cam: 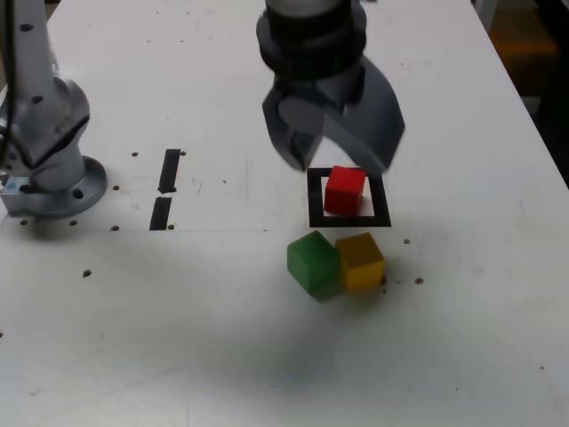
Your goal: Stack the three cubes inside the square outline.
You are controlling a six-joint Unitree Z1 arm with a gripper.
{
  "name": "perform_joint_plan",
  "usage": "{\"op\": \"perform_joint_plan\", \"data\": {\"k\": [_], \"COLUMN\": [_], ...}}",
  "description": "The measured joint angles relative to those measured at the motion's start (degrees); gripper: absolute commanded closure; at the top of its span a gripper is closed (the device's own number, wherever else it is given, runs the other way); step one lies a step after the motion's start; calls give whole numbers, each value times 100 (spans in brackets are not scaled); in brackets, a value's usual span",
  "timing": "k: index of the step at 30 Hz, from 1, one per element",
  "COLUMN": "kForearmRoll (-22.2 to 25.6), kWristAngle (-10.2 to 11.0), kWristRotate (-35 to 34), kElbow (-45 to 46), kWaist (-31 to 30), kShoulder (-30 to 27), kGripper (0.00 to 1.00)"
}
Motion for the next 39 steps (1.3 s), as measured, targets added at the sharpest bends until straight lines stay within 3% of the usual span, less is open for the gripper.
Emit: {"op": "perform_joint_plan", "data": {"k": [18, 32, 39], "kForearmRoll": [-508, -556, -1047], "kWristAngle": [-123, 64, -12], "kWristRotate": [12, 1001, 918], "kElbow": [-4, 240, 411], "kWaist": [-305, -524, -537], "kShoulder": [575, 640, 592], "kGripper": [20, 20, 20]}}
